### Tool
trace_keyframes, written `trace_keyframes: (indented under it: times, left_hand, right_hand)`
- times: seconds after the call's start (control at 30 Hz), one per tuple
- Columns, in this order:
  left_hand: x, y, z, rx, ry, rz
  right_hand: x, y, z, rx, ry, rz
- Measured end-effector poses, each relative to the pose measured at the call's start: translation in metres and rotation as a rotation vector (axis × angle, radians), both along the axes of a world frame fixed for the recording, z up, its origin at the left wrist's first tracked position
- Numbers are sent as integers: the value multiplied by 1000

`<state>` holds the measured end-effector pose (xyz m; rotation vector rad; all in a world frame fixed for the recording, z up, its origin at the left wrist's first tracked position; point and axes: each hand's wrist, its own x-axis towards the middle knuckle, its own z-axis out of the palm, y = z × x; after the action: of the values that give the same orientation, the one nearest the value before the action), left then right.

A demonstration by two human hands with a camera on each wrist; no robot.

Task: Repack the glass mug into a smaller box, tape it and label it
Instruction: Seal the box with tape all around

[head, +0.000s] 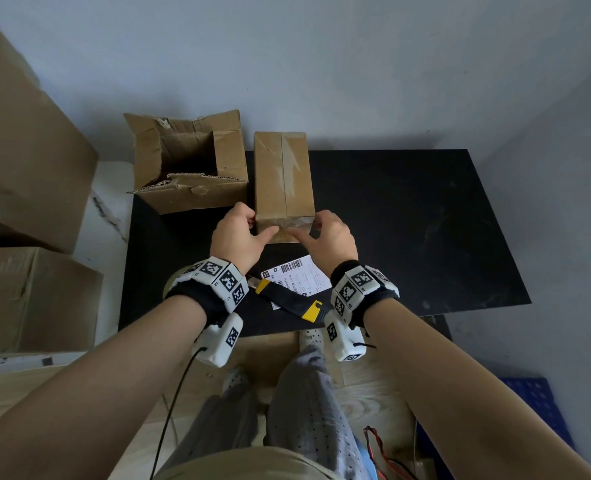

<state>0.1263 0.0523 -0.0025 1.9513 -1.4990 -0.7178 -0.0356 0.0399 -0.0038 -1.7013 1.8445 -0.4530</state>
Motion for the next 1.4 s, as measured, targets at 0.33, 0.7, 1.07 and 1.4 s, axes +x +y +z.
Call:
trace_keyframes:
  times: [0.33, 0.7, 1.07, 1.4]
  left_hand:
    - [-5, -9, 4, -49, -242, -53]
    - [10, -8, -3, -121, -158, -105]
    - [6, 4, 2, 57, 49, -1]
    - [-18, 6, 4, 192, 456, 28]
  right_hand:
    - [5, -14, -2, -128, 244, 46]
    - [-14, -15, -2, -127, 78, 169]
    - [-20, -2, -5, -52, -87, 65]
    - [-8, 2, -2, 172, -256, 27]
